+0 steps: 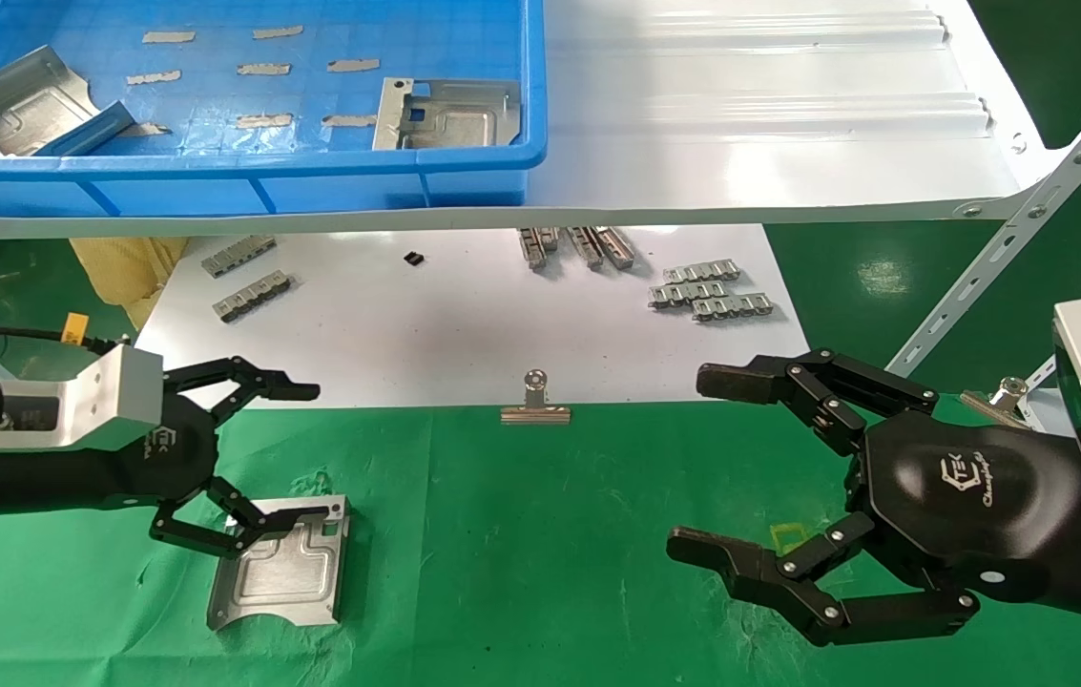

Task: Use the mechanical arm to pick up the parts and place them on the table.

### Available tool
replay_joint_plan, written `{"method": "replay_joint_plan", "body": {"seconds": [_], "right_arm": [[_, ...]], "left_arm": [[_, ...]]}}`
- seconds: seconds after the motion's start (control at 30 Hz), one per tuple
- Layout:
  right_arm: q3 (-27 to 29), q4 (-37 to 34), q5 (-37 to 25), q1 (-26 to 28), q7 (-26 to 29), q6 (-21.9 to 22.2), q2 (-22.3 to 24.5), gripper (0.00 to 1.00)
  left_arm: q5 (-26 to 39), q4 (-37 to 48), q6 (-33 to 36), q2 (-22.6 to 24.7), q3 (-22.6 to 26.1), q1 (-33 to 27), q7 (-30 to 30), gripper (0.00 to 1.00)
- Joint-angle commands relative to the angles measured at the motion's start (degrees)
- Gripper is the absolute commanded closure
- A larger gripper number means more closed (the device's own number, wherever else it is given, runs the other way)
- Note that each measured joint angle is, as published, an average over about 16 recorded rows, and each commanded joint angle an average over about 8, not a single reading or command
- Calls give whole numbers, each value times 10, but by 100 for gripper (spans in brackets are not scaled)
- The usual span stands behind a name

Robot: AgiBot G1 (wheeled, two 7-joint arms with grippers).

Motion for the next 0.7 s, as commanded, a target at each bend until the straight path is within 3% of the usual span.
{"method": "replay_joint_plan", "body": {"seconds": [0.03, 0.7], "right_arm": [[0, 0, 0, 0, 0, 0, 0, 0], [0, 0, 0, 0, 0, 0, 0, 0]], "left_arm": [[-8, -22, -2, -4, -14, 14, -16, 0], [-83, -236, -22, -47, -148, 151, -173, 0]]}}
